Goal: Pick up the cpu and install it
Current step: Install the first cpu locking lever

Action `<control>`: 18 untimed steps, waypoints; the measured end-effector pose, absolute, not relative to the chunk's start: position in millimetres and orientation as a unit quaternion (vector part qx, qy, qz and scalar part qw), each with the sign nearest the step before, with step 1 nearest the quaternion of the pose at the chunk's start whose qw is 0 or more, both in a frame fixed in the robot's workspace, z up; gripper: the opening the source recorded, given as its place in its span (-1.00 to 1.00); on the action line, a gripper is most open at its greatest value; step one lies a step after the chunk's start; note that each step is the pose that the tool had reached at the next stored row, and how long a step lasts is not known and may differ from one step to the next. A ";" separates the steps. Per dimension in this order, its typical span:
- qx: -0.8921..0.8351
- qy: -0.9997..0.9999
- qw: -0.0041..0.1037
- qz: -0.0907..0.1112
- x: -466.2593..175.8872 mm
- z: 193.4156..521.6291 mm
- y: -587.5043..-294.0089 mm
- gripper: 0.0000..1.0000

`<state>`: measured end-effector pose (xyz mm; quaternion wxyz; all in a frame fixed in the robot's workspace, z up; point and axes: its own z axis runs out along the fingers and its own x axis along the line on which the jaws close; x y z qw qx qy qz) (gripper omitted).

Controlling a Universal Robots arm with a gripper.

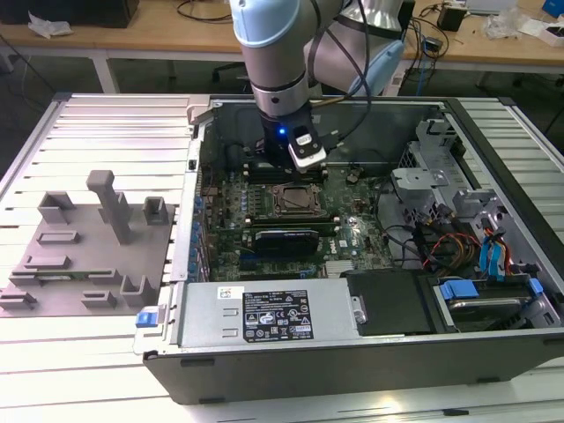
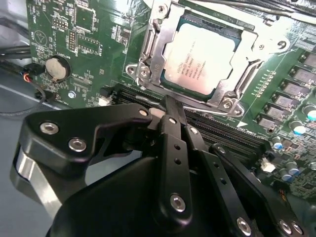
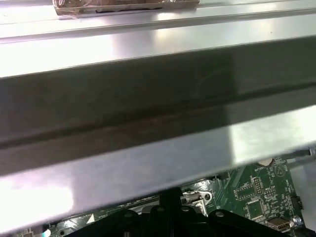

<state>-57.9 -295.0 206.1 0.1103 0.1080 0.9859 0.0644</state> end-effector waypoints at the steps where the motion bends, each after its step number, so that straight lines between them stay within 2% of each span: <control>1: 0.108 0.985 0.116 0.065 -59.5 205.4 -295.0 -0.79; 2: 0.107 0.985 0.121 0.066 -61.0 204.8 -294.8 -0.79; 18: 0.152 0.979 0.124 0.060 -63.9 202.4 -290.2 -0.79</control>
